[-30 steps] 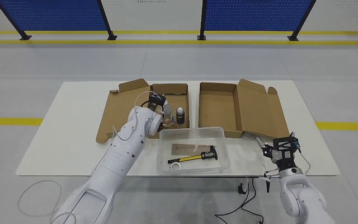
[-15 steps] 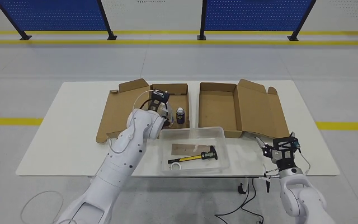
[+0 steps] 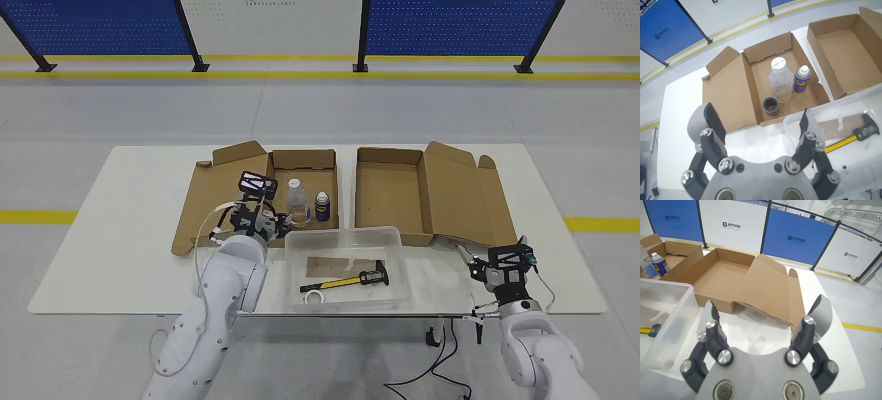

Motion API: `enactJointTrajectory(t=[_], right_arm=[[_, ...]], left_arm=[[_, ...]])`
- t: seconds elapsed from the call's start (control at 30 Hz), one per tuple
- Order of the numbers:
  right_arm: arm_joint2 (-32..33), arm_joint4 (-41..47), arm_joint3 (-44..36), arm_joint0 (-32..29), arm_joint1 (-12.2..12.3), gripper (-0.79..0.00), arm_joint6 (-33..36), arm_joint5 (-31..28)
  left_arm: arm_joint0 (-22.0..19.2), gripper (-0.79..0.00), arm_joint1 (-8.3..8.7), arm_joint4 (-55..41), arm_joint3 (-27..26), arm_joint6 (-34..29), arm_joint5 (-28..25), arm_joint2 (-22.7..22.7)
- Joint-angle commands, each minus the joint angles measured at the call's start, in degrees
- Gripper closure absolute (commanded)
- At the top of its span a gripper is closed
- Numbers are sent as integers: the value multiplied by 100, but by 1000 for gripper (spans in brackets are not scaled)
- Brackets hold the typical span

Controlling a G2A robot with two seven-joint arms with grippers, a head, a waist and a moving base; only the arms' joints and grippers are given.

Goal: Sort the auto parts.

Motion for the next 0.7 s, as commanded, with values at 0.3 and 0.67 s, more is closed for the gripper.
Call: enactJointTrajectory(t=[0.3,0.67], right_arm=[[0,0,0,0,0,-785,0,0],[-211,-511,-507,99,-24,-785,231,-26]], left_arm=[[1335,-785,104,519,-870,378,51,-678],[1525,-785,109,416,-929,529,62,-927]])
